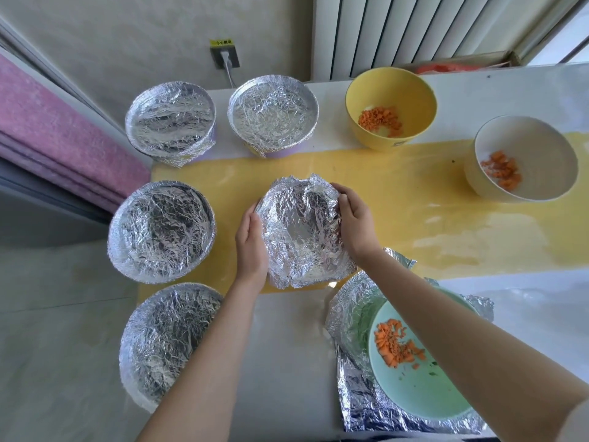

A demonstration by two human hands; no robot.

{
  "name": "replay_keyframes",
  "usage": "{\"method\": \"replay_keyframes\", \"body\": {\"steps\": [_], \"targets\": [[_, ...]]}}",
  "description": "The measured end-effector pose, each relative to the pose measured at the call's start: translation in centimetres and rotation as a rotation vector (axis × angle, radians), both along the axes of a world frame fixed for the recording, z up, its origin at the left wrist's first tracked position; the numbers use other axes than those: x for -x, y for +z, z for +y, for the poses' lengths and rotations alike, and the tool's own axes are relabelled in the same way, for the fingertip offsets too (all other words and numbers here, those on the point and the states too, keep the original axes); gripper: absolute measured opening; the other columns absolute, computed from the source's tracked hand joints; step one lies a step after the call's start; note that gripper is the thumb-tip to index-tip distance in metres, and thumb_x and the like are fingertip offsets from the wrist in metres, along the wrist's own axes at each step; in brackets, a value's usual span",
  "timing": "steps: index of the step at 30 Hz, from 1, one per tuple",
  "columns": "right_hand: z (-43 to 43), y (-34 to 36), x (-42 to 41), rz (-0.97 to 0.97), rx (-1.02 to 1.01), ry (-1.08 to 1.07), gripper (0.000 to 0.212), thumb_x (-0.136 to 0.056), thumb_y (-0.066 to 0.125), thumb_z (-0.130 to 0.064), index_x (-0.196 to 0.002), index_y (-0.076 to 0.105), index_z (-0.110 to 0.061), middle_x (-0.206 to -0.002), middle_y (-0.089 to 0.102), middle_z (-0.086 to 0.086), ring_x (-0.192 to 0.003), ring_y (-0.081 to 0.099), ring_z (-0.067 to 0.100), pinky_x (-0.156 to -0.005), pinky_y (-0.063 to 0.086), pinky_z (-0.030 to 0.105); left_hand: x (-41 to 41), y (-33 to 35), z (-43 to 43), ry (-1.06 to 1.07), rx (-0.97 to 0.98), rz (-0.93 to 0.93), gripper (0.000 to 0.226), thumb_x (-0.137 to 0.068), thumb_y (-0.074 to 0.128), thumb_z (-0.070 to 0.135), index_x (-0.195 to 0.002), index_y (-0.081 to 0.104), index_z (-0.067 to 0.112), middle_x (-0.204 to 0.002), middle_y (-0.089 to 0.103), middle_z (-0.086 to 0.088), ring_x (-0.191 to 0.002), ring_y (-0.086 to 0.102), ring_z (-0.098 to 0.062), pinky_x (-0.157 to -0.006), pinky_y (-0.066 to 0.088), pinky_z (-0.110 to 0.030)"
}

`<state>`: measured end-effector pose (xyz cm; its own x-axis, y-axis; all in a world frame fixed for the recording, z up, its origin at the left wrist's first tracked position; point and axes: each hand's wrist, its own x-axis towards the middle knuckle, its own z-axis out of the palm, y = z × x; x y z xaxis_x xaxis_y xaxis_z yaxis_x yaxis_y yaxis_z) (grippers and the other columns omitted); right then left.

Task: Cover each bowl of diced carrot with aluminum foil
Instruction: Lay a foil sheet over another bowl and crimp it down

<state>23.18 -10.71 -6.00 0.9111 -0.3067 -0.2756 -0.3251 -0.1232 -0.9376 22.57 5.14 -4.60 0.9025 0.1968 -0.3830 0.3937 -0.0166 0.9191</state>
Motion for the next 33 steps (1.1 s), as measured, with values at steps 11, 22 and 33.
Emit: {"method": "replay_keyframes", "body": {"steps": [11, 22, 33], "targets": [[-0.1, 0.1, -0.1, 0.012, -0.05, 0.007, 0.032, -0.103, 0.031, -0.017, -0.126, 0.053, -0.018, -0.057, 0.031, -0.006, -0.038, 0.023, 0.002, -0.038, 0.021, 0.016, 0.2, -0.1, 0.6, -0.068, -0.04, 0.003, 0.041, -0.103, 0.029, 0.027, -0.143, 0.032, 0.017, -0.131, 0.037, 0.014, -0.121, 0.031, 0.003, -0.1, 0.024, -0.015], [-1.4, 1.1, -2.9, -0.284, 0.663, 0.499, 0.036, -0.099, 0.041, -0.021, -0.13, 0.054, -0.007, -0.137, 0.051, 0.009, -0.134, 0.039, 0.023, -0.113, 0.023, 0.03, -3.8, 0.4, 0.1, -0.668, -0.944, -0.74, 0.038, -0.095, 0.042, 0.008, -0.132, 0.049, 0.002, -0.14, 0.047, -0.013, -0.133, 0.037, -0.028, -0.114, 0.023, -0.038], [-0.5, 1.4, -5.4, -0.142, 0.638, 0.589, 0.027, -0.099, 0.043, -0.015, -0.116, 0.062, -0.005, -0.099, 0.069, 0.014, -0.085, 0.062, 0.032, -0.073, 0.044, 0.035, -7.2, 0.4, -0.4, -0.657, -0.8, -0.49, 0.031, -0.094, 0.047, 0.002, -0.121, 0.061, 0.007, -0.116, 0.066, -0.011, -0.104, 0.062, -0.026, -0.092, 0.048, -0.033]]}}
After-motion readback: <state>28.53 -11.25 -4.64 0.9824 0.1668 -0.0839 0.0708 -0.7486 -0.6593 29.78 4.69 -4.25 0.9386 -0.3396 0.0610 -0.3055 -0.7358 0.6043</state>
